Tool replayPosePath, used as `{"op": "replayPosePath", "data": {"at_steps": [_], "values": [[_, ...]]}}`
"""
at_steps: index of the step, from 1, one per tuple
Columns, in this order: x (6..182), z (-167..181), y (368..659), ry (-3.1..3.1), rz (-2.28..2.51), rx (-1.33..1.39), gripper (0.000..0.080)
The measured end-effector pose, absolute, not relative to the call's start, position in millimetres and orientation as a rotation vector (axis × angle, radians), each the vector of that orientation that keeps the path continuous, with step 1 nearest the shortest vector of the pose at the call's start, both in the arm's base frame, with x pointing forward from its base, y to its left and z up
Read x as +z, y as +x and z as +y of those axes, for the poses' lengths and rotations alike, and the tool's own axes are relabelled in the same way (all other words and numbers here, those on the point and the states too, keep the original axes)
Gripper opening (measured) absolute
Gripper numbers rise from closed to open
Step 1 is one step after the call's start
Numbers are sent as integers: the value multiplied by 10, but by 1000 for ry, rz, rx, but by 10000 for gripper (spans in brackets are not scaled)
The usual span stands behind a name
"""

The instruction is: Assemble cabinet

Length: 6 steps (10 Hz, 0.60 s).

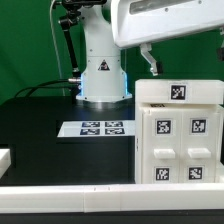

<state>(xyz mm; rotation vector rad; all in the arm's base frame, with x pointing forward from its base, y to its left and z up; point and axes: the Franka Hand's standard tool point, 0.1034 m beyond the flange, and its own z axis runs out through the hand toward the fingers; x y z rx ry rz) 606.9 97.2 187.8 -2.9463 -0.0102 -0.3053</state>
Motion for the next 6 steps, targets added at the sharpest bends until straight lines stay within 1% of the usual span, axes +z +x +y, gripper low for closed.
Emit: {"op": "replayPosePath", "data": {"at_steps": [4,6], "values": [[1871,935,6070,-2955,-410,-338,796],[1860,921,6061,-2935,-768,-348,796]]}}
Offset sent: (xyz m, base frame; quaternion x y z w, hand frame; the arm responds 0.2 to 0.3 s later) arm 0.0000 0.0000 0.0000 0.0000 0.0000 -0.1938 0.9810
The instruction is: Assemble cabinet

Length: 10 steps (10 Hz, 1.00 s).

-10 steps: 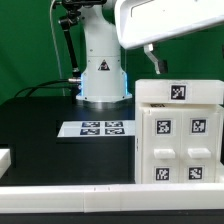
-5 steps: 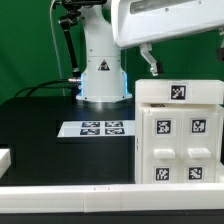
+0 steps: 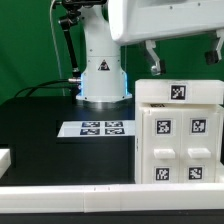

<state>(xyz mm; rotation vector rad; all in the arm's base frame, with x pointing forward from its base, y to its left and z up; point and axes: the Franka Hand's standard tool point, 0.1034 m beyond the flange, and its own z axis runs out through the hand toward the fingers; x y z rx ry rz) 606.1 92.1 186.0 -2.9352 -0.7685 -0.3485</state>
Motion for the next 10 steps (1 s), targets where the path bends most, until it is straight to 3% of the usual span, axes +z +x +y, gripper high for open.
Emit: {"op": "replayPosePath", "data": {"at_steps": [3,10], "values": [[1807,847,6029,-2788,-1326,-348,796],[1655,757,6004,-2541,-1941,-254,796]]}}
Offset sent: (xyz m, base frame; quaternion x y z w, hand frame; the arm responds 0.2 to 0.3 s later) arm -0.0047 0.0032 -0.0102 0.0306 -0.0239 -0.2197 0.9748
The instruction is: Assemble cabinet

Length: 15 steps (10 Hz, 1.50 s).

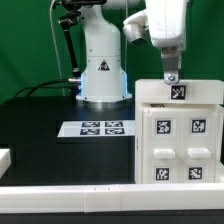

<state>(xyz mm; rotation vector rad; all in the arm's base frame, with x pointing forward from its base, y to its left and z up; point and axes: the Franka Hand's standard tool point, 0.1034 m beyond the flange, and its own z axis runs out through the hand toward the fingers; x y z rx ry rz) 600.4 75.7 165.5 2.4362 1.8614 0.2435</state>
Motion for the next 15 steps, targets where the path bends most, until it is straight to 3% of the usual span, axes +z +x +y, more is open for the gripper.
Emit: {"op": "replayPosePath", "data": {"at_steps": [4,5,6,12,15], "values": [[1508,675,6014,2451,1852,209,784],[1494,673,6013,2457,1845,206,615],[1494,673,6013,2460,1842,206,563],[1490,668,6008,2669,1554,216,563],[1484,701,5997,2910,1091,246,564]]}}
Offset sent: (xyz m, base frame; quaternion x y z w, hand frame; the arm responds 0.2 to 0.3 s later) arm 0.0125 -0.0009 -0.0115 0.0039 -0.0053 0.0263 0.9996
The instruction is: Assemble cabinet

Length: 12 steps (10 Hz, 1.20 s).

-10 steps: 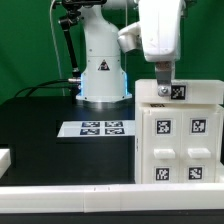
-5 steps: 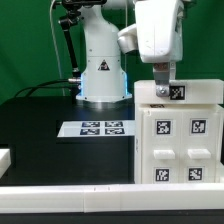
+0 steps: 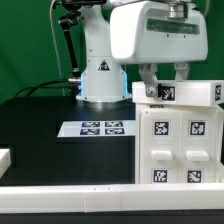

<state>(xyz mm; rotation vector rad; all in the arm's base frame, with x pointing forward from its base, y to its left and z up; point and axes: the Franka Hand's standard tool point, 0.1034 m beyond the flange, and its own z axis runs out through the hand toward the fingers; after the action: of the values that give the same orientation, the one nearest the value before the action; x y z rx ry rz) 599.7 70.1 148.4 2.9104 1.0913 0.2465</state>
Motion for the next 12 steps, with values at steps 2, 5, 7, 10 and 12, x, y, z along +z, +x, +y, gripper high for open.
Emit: {"op": "replayPosePath", "data": {"at_steps": [2,5,7,10,12], "values": [[1479,739,5987,3041,737,249,564],[1486,823,5980,3149,223,246,564],[1483,850,5981,3173,-98,241,564],[1475,855,5979,3169,-418,232,564],[1475,864,5978,3154,-583,226,564]]}}
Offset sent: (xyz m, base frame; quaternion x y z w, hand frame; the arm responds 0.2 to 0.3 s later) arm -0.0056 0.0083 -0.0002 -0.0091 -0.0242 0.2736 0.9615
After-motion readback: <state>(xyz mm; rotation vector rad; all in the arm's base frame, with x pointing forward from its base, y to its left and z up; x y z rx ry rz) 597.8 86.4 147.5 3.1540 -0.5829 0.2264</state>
